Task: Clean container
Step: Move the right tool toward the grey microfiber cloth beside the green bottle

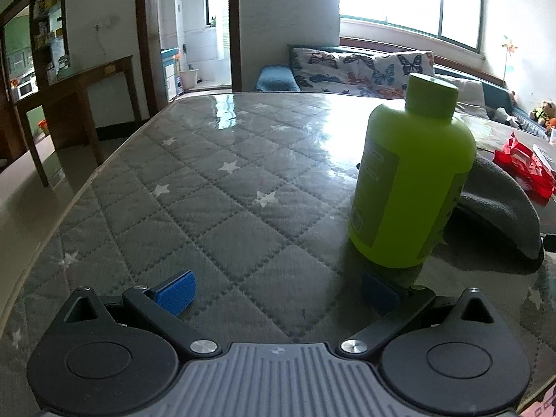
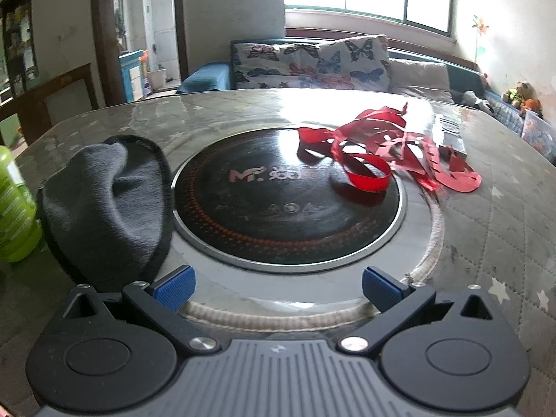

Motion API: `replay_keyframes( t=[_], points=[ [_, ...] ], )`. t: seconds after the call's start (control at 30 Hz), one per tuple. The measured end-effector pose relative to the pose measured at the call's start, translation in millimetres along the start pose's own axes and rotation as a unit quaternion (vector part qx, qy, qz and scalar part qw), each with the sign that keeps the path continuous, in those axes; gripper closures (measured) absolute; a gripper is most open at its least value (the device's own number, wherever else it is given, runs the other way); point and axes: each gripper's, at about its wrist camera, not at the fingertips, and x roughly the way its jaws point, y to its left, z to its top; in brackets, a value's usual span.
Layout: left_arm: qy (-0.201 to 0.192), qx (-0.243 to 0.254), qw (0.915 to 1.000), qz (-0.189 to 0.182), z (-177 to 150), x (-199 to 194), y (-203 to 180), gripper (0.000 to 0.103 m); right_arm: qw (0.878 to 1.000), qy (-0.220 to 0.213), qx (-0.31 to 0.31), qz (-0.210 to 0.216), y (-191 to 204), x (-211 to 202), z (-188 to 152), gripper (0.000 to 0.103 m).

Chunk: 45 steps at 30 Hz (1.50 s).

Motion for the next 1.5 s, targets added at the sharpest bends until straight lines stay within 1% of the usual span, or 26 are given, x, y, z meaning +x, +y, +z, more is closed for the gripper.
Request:
replay_keyframes(
  t=[0.3, 0.6, 0.93, 1.07, 1.5],
  points=[
    [0.007, -0.001, 0.9999, 0.008, -6, -9, -16, 0.0, 1.0, -0.003, -0.014, 0.023, 15, -14, -6, 0.0],
    [0.007, 0.014, 0.9997, 0.016, -10, -18, -32, 0.0, 0.999, -0.006, -0.022, 0.049, 28, -28, -9, 0.0],
    [0.006, 0.01, 0.9998, 0.014, -12, -26, -38, 0.0, 0.997, -0.007, -0.036, 0.068, 43, -40, -12, 0.0],
    [0.004, 0.012, 0.9999, 0.01, -13, -30, -42, 0.0, 0.997, -0.005, -0.039, 0.074, 49, -42, -14, 0.0],
    [0.006, 0.012, 0.9998, 0.014, -16, -39, -53, 0.0, 0.996, -0.002, -0.041, 0.076, 55, -50, -18, 0.0]
  ],
)
